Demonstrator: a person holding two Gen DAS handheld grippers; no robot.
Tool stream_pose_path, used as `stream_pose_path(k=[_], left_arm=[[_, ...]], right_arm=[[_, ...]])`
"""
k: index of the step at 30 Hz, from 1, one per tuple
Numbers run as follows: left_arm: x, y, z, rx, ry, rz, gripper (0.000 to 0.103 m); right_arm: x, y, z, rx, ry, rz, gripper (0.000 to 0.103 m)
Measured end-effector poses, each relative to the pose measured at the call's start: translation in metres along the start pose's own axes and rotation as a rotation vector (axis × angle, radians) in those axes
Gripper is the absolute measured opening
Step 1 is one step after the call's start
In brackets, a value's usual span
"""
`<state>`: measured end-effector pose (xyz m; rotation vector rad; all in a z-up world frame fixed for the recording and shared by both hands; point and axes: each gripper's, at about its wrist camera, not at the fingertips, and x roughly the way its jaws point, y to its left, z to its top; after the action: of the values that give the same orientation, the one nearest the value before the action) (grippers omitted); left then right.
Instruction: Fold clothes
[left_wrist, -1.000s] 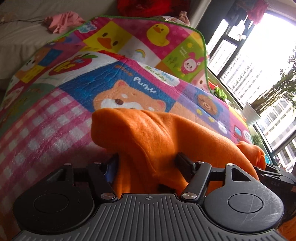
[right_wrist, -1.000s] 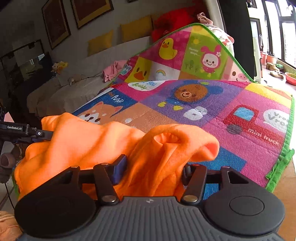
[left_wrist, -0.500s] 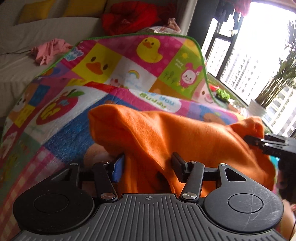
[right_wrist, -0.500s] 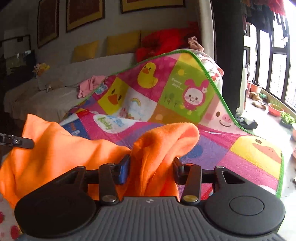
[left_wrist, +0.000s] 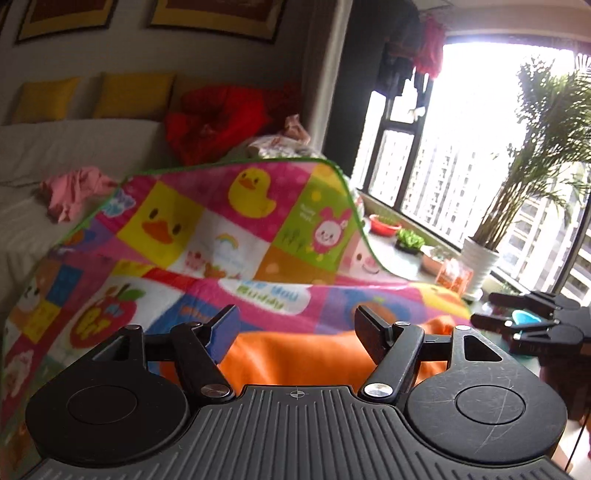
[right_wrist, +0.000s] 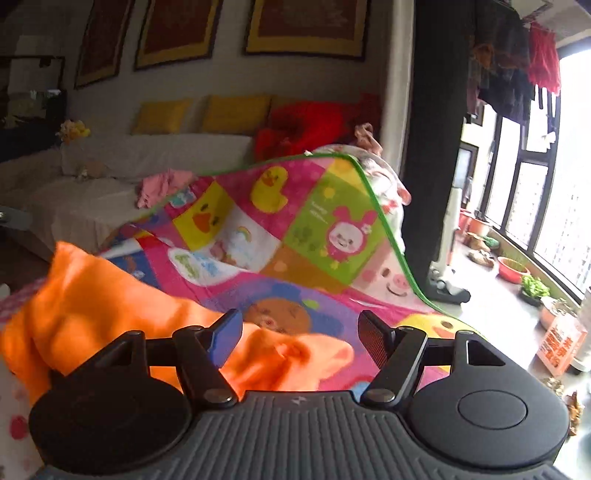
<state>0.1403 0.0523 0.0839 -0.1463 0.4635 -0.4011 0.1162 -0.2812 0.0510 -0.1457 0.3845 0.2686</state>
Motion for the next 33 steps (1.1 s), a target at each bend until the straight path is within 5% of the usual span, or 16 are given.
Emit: stream_pose_path(k=[4,10,15,19,24,27,33], left_arm=[[0.052,-0.003,-0.014,-0.031,0.101,-0.019,0.072],[0.061,0.000,-0.077,-0.009,0.295,0.007,0.070],[0.043,-0.002,-0.098,0.024,0.308,0.013,0.071],[0.043,-0.001,-0.098,0.016,0.309,0.019,0.072],[0.043,-0.004,-0.097,0.014,0.304,0.026,0.073],[0.042,-0.004,-0.096,0.009,0.308,0.027,0.073],[0.023,-0.007,-0.068,-0.039,0.207,-0.048,0.076]], right_arm=[[0.022,0.040,0.009,-0.011,0.001,0.159,0.068],[0.057,0.068,-0.035,-0.051,0.217,0.218,0.061],[0.024,0.081,-0.066,-0.152,0.229,0.203,0.061],[0.012,0.074,-0.059,-0.140,0.239,0.209,0.061],[0.001,0.066,-0.037,-0.072,0.137,0.205,0.064],[0.015,0.075,-0.046,-0.086,0.189,0.218,0.065],[0.022,0.085,-0.069,-0.100,0.225,0.197,0.067]])
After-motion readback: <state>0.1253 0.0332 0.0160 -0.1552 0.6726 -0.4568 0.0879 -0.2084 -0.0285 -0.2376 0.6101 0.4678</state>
